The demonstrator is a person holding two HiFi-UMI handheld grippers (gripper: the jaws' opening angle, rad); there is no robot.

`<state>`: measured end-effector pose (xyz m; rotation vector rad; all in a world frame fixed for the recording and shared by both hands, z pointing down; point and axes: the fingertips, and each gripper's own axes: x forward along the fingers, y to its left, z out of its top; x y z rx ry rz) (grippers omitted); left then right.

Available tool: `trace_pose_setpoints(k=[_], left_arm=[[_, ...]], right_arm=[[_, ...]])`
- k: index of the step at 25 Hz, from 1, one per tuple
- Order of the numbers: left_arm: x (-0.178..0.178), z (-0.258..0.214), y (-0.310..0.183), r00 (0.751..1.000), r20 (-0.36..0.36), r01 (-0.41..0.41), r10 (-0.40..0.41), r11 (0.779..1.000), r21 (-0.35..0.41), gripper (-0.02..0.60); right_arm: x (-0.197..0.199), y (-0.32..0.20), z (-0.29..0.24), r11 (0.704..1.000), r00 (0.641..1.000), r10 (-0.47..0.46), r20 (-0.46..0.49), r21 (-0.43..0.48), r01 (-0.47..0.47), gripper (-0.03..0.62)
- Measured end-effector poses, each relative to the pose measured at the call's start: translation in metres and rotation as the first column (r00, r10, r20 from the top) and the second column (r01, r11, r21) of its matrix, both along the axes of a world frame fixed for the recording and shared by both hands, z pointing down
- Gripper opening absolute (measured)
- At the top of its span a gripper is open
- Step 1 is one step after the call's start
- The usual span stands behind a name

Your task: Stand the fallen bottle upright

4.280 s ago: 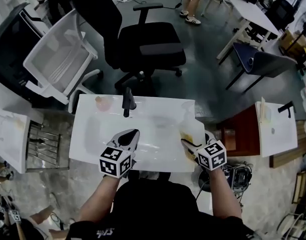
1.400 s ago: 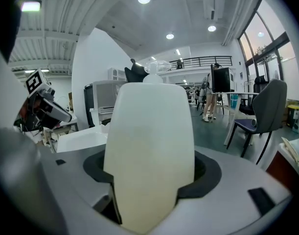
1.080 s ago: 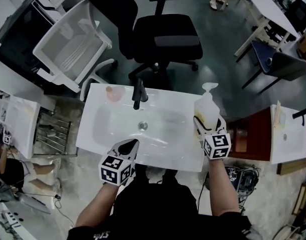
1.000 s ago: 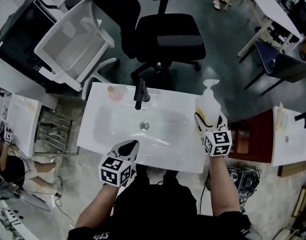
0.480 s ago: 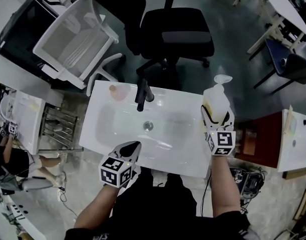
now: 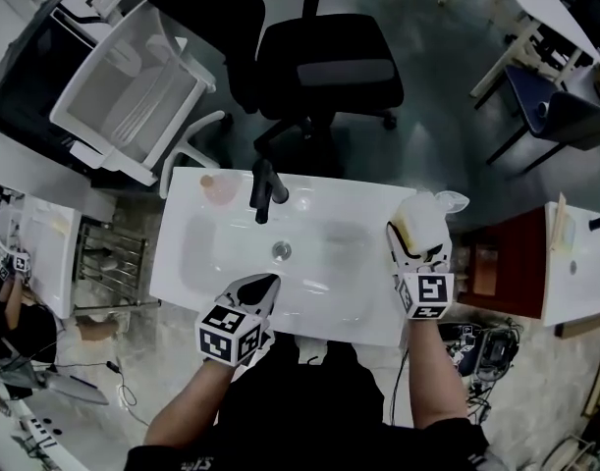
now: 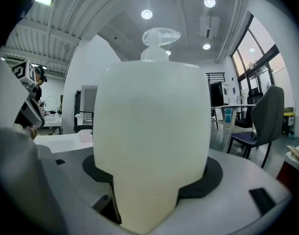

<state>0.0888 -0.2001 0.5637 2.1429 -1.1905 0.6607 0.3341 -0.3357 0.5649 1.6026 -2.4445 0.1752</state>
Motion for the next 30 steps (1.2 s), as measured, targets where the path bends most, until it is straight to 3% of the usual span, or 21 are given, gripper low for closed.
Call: trace_pose_setpoints(k=[8, 17, 26, 30], left_arm=[[0.001, -0.002, 0.007, 1.0, -0.005, -0.011, 0.011, 1.0, 0.007, 0.015], [-0.018, -0.01, 0.022, 1.0, -0.009, 0.021, -0.021, 1.0, 0.022, 0.015], [-0.029, -0.028, 0.025, 0.999, -0.041, 0.025, -0.023, 0.998, 0.063, 0.015], [-0.027, -0.04, 0.021, 0.998, -0.064, 0.005, 0.001, 0.996, 0.095, 0.015]], right_arm=[[-0.01, 0.003, 0.003, 1.0, 1.0, -0.002, -0.025, -0.01, 0.002, 0.359], [-0.011, 0.007, 0.005, 0.996, 0.997, 0.063, 0.038, -0.065, -0.061, 0.38], [-0.005, 0.037, -0.021, 0.997, 0.999, 0.043, 0.028, -0.065, -0.041, 0.379], [0.005, 0.052, -0.04, 0.995, 0.996, 0.076, 0.04, -0.066, -0.073, 0.374]])
